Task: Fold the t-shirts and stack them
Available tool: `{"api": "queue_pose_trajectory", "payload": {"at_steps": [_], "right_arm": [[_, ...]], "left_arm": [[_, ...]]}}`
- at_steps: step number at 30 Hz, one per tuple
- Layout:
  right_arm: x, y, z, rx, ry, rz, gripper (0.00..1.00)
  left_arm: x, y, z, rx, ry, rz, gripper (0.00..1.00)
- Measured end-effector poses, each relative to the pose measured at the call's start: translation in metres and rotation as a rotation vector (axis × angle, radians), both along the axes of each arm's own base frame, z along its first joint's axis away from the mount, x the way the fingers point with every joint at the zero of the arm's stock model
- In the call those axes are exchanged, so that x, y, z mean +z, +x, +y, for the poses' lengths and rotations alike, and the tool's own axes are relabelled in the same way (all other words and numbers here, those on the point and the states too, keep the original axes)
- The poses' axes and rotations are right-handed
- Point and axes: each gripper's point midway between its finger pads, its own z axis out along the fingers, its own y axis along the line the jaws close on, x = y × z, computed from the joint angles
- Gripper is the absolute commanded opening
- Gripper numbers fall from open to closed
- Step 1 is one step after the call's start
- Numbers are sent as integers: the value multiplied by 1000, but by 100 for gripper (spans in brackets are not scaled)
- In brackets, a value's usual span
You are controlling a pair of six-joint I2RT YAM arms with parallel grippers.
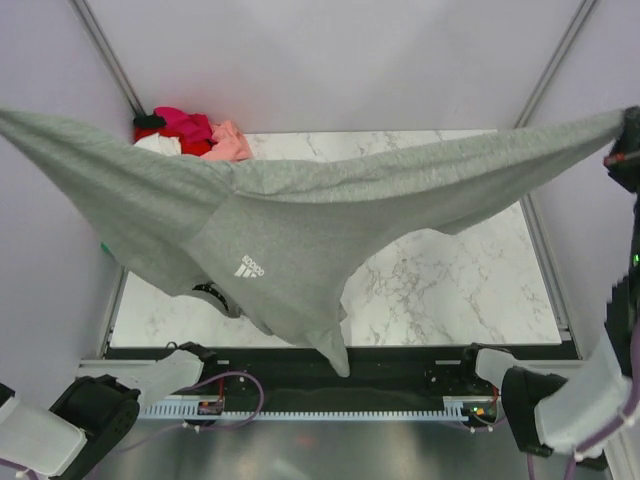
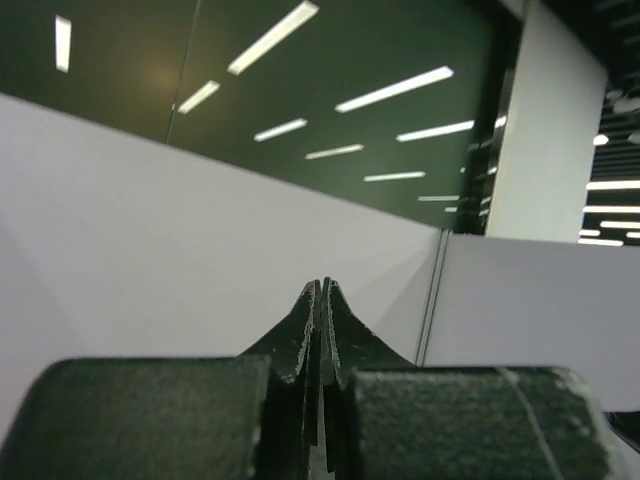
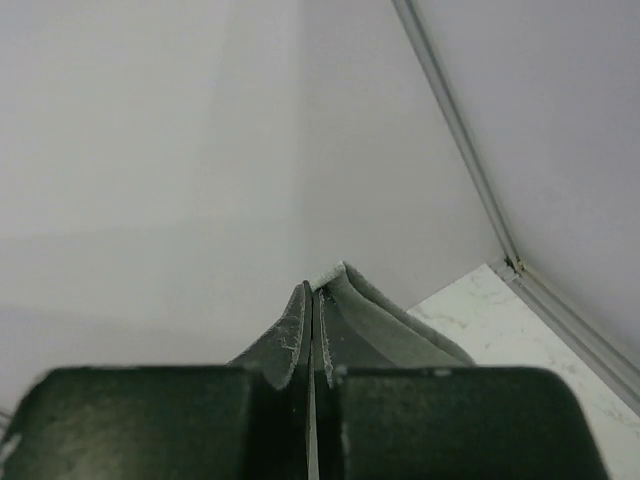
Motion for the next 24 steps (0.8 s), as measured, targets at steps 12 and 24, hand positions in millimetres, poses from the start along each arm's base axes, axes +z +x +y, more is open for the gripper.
{"api": "queue_pose_trajectory", "payload": {"at_steps": [12, 24], "right_arm": [[37, -193, -24, -204, 38, -455, 0], [39, -104, -42, -295, -29, -315, 0]], "left_arm": [[46, -117, 28, -70, -38, -405, 2], [41, 13, -16, 49, 58, -230, 2]]}}
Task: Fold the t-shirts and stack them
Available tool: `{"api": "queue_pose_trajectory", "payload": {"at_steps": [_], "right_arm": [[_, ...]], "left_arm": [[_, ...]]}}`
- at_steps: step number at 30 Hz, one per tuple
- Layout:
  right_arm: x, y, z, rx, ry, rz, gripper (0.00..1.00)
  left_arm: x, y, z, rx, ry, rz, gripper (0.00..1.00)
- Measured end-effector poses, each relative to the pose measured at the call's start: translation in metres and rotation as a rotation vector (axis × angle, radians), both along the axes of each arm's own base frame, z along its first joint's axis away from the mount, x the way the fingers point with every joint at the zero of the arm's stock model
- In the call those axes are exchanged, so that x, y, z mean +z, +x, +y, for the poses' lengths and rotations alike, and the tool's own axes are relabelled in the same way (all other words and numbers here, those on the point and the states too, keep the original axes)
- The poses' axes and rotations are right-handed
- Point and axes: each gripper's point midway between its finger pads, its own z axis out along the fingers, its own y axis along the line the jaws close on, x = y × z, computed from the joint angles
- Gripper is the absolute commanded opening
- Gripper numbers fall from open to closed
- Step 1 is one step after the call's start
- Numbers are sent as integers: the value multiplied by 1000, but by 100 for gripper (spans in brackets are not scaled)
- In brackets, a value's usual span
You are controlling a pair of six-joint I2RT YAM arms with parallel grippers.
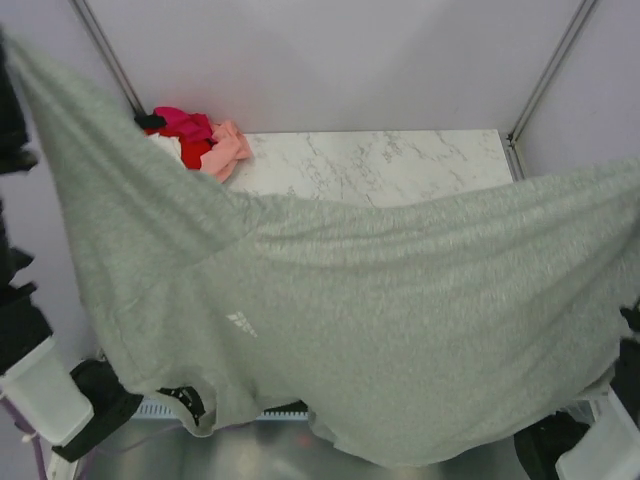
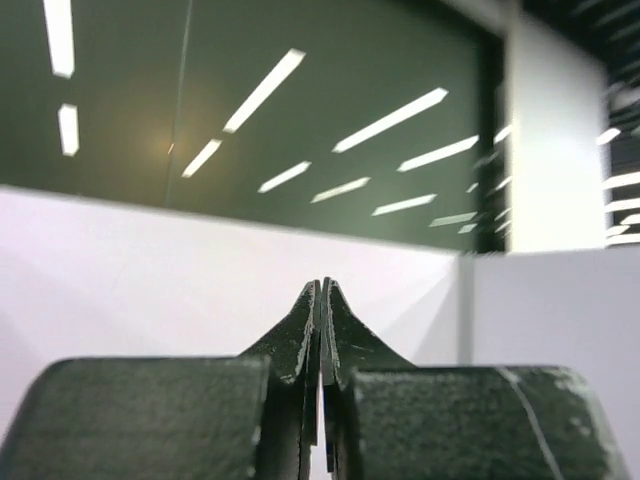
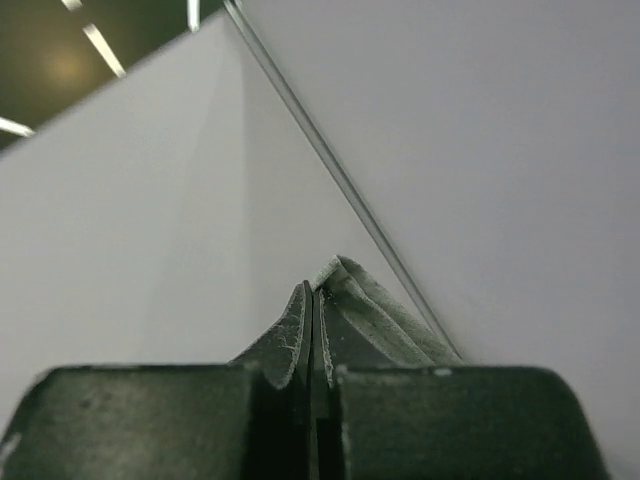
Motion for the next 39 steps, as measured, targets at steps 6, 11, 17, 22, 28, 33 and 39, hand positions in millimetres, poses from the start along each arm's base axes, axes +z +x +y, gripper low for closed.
{"api": "queue_pose_trajectory", "payload": {"at_steps": [6, 11, 17, 22, 28, 33, 39], "right_arm": [[-106, 185, -6, -30, 1, 454, 0], [-261, 316, -9, -39, -6, 852, 0], [-412, 397, -15, -83, 0, 1129, 0], [-496, 467, -17, -86, -6, 1213, 9], [-581, 527, -17, -51, -16, 1296, 98], [-577, 529, -18, 7, 11, 1304, 98], [-510, 479, 5, 125, 30, 1255, 98]], "left_arm": [[-62, 190, -58, 144, 129, 311, 2], [-195, 377, -67, 202, 240, 656, 2], [-407, 552, -75, 156, 327, 1006, 2], [-594, 619, -82, 130, 381, 1245, 14], [-693, 626, -81, 113, 355, 1400, 87], [-631, 616, -72, 128, 309, 1339, 100], [-499, 541, -61, 128, 252, 1221, 100]]}}
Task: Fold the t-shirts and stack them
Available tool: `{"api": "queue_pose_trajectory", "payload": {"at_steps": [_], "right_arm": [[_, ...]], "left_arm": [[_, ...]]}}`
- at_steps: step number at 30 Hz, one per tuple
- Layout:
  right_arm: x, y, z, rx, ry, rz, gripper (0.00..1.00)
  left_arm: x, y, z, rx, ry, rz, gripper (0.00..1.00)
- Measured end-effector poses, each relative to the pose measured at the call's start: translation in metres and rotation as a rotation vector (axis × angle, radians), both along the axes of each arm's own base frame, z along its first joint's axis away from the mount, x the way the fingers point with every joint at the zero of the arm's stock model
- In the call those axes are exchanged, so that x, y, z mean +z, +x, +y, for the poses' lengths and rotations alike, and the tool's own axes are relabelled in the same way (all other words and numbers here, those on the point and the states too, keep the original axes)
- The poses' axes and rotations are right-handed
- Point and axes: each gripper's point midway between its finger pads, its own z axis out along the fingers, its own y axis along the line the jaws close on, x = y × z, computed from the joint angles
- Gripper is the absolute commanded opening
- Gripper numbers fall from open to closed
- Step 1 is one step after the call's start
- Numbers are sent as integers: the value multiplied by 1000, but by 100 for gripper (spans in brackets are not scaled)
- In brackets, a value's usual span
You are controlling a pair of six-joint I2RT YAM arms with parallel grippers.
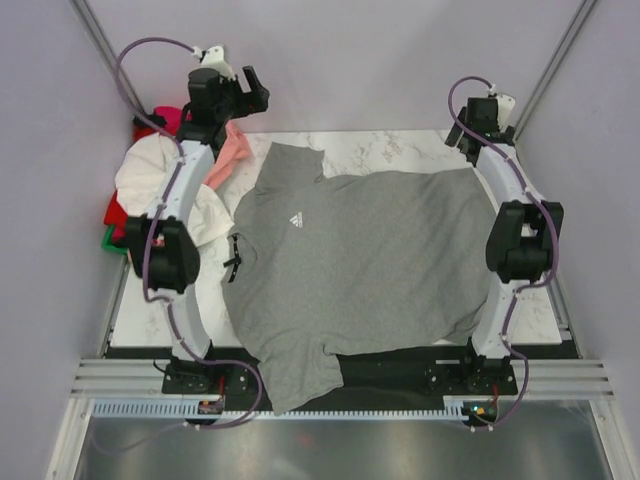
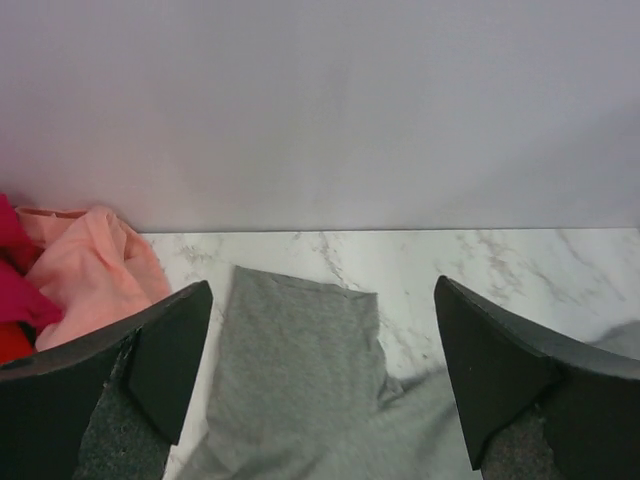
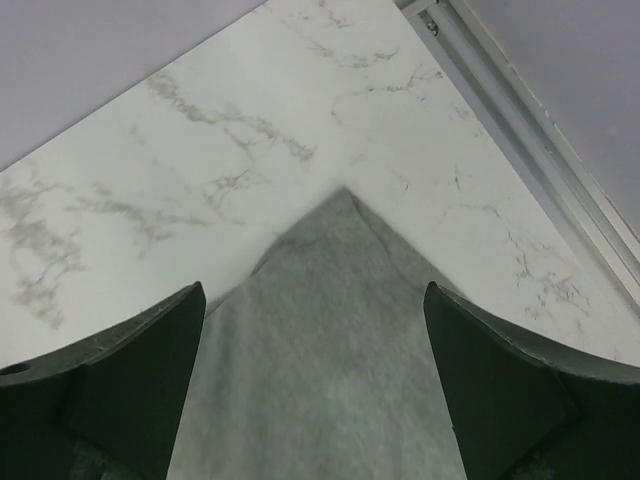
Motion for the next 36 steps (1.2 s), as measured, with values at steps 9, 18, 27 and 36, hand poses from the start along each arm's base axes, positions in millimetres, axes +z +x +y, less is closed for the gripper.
{"api": "queue_pose_trajectory", "payload": {"at_steps": [9, 18, 27, 36], "right_arm": [[0, -29, 44, 178, 147, 64, 98], [-126, -50, 43, 158, 252, 386, 98], [-127, 5, 30, 145, 276, 298, 98], [-115, 85, 17, 183, 328, 59, 98]], "left_arm": [[-24, -88, -9, -35, -165, 153, 100], [-221, -103, -29, -41, -253, 634, 96], [-247, -54, -38, -15, -322, 661, 95], [-223, 63, -28, -20, -423, 463, 97]]}}
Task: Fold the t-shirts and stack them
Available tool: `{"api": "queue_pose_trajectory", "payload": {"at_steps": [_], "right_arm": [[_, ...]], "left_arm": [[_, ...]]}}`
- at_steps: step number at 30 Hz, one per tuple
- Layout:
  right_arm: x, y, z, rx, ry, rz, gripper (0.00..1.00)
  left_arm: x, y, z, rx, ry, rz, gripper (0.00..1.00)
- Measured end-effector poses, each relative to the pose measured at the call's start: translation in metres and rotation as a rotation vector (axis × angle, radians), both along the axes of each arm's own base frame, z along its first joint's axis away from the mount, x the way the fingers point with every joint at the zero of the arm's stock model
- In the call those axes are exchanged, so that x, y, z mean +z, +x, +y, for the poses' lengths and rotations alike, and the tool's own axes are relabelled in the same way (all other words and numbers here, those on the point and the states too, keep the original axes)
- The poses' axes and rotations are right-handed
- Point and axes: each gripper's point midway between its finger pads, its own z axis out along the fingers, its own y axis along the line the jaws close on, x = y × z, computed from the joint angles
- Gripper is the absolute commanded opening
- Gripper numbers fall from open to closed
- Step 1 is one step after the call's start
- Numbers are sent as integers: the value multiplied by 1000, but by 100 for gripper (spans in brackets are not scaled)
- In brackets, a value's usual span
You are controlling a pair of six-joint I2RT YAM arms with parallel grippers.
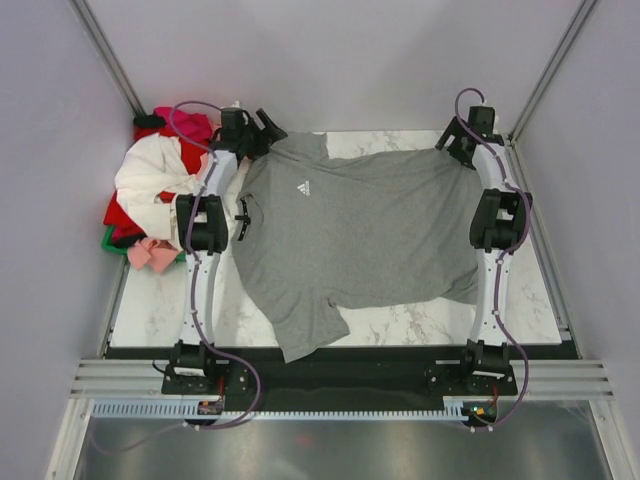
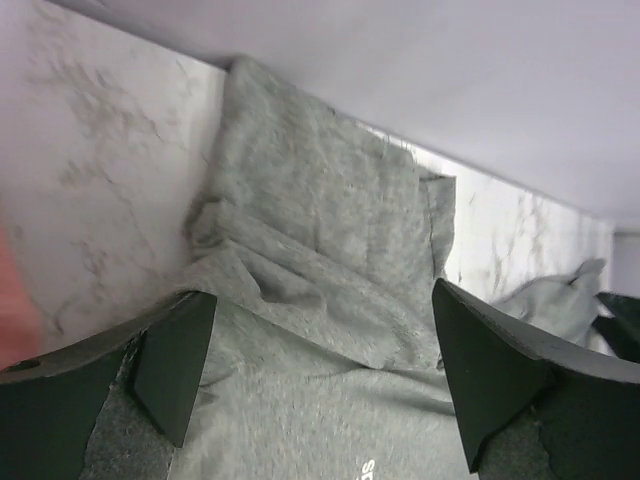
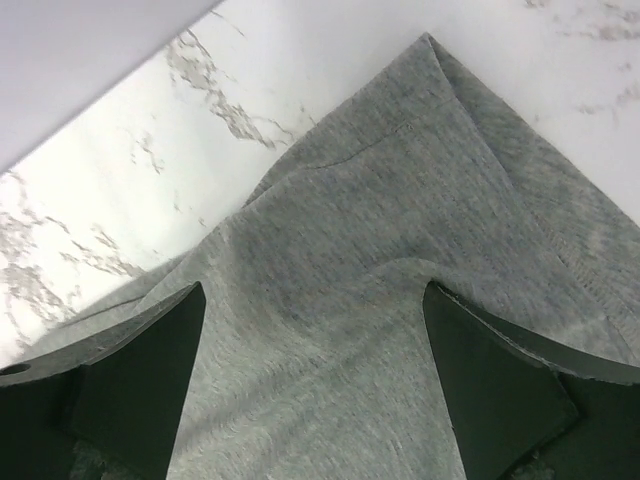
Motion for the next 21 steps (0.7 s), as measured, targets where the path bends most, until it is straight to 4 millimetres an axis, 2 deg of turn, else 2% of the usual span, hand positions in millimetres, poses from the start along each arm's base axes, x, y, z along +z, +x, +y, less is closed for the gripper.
{"api": "queue_pose_trajectory", "payload": {"at_steps": [4, 7, 10, 12, 14, 15, 16, 19, 21], "right_arm": [[4, 9, 5, 22, 55, -49, 98], [8, 11, 12, 52, 87, -72, 98], [21, 4, 19, 75, 107, -72, 98], [44, -5, 21, 74, 108, -85, 98], [77, -22, 22, 57, 97, -101, 98], [102, -34, 21, 47, 82, -123, 98], [125, -51, 19, 30, 63, -138, 98], [196, -112, 9, -43, -10, -212, 98], [236, -164, 1, -111, -51, -271, 98]], "left_arm": [[8, 14, 24, 46, -68, -28, 100], [27, 19, 35, 55, -99, -69, 100], [63, 11, 37, 47, -113, -104, 100], [100, -3, 33, 34, -117, -132, 100], [149, -29, 26, 15, -122, -173, 100], [183, -50, 23, 4, -125, -202, 100], [209, -70, 22, -3, -122, -229, 100], [281, -137, 19, -22, -107, -322, 100], [310, -188, 21, -27, -94, -374, 100]]}}
